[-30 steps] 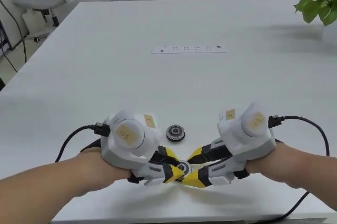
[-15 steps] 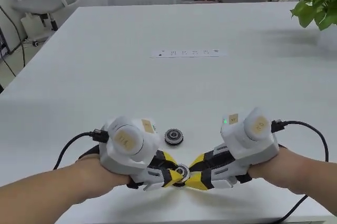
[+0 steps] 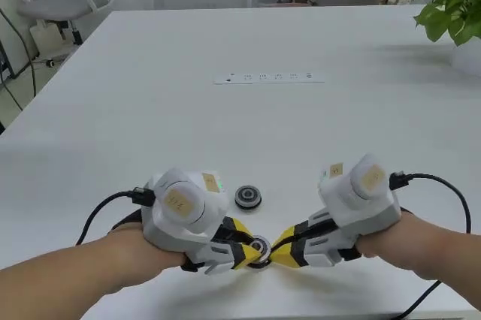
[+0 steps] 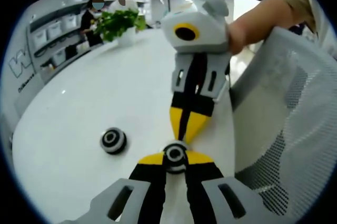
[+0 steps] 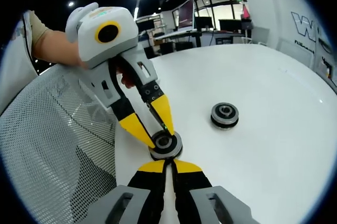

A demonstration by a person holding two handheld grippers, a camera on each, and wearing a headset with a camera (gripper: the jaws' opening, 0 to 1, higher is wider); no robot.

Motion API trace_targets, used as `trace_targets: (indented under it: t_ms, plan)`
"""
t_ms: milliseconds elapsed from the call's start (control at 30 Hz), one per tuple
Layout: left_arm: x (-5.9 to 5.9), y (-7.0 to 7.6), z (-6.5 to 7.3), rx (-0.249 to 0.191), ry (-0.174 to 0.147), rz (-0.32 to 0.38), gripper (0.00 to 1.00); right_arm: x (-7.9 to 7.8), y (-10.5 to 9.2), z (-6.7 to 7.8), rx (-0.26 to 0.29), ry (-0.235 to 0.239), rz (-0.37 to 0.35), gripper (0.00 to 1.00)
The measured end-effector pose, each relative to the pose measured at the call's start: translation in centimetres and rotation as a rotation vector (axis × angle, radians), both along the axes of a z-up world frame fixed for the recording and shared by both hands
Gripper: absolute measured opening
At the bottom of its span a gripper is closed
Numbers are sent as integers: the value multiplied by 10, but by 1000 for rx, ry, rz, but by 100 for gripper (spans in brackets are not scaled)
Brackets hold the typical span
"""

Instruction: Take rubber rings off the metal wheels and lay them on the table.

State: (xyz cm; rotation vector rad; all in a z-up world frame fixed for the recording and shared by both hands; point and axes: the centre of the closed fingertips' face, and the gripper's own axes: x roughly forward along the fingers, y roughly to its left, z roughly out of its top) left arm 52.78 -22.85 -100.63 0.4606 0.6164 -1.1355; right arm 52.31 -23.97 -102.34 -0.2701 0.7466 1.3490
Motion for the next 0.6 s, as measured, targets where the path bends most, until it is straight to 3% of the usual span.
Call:
trace_targets:
  t_ms: [533,600]
  plan:
    - [1,0,0,4,0,14,13,6,-3,6,88,149,-143,0]
    - [0,0,0,3,0,15,13,8,1,12,133,173,-171,0]
